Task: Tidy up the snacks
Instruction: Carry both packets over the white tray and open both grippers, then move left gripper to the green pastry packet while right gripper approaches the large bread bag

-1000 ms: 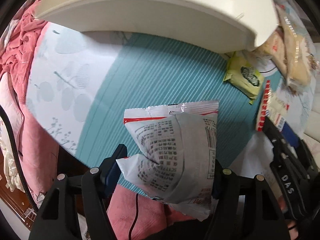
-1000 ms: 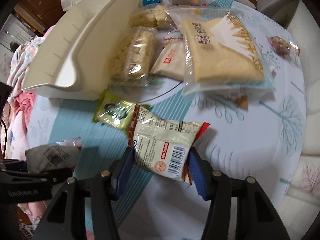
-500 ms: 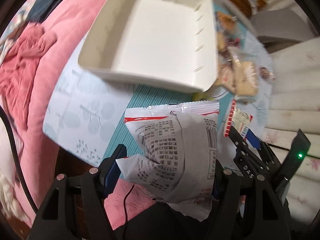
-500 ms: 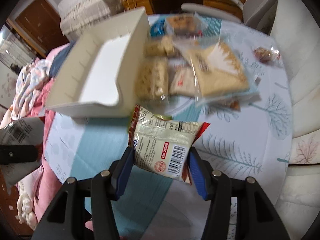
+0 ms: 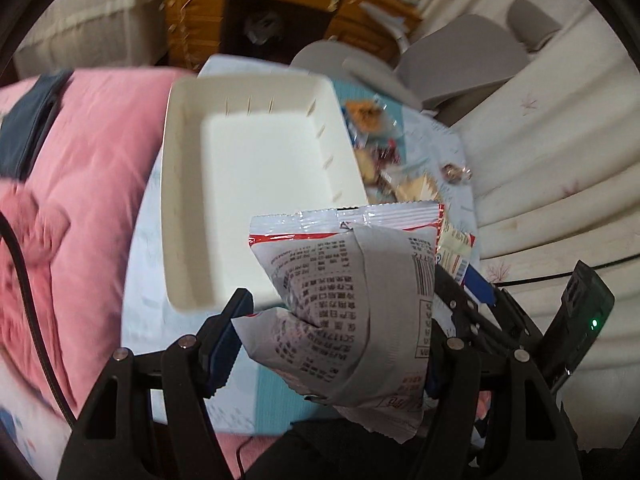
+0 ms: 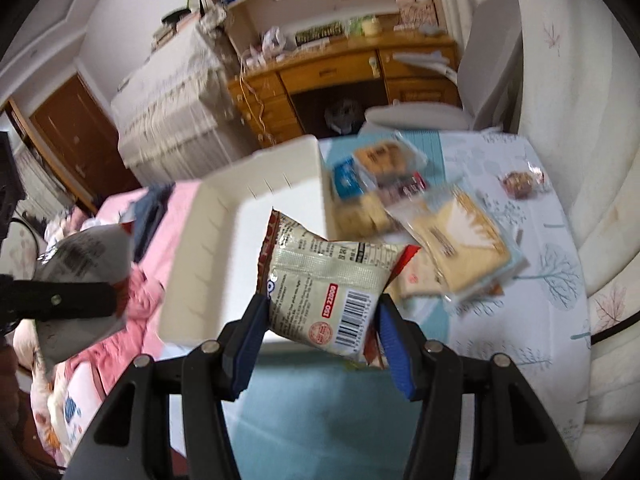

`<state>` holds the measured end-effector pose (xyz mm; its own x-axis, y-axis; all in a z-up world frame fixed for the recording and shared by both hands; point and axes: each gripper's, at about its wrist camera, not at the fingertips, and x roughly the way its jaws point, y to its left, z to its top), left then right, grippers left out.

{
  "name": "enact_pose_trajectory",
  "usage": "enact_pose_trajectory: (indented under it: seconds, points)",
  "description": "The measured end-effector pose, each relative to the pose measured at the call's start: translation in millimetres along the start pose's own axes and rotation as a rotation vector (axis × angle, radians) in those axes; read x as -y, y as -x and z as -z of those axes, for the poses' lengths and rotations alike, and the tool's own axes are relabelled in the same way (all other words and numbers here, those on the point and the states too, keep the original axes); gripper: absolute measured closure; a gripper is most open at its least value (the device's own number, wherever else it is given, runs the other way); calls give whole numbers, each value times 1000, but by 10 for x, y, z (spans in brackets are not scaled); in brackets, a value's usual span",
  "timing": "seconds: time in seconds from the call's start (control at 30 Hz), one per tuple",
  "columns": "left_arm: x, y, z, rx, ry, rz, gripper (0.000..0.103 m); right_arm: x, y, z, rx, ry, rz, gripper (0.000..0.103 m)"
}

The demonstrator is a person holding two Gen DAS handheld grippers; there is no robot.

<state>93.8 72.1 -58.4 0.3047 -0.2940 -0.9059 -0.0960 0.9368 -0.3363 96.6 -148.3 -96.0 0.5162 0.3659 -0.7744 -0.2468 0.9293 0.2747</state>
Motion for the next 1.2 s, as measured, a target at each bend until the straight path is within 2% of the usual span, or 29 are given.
enact_pose_trajectory:
  seconds: [0.23,0.53,0.57,0.63,0.67,0.7,0.73,0.87,1.2]
  points:
    - [-308,108,-376,70,-79,-6,33,-482,-45,-74,91,-6,7,47]
    - [-698,33,-788,112,-88,-48,32,-955,-285,-54,116,14,2,46]
    - [-726,9,-814,110,-87,-53,32,-967,-315,-41,116,16,1,46]
    - [-789,-46,-855,97,-72,-68,22,-1018,-372,-27,112,13,3,45]
    - [-808,-77,-859,90,-62,-68,19,-1034,-398,-28,102,12,4,41]
    - [-828,-105,-857,83,-54,-65,12,-1049,-428,-29,88,10,7,37]
    - [-847,-121,-856,77,-46,-63,8,-1056,-458,-30,76,4,10,28]
    - [-854,-172,-821,54,-48,-72,7,-1022,-458,-15,73,-27,15,13]
    - [-663,-94,-679,87,-63,-33,7,-817,-297,63,82,-92,33,13]
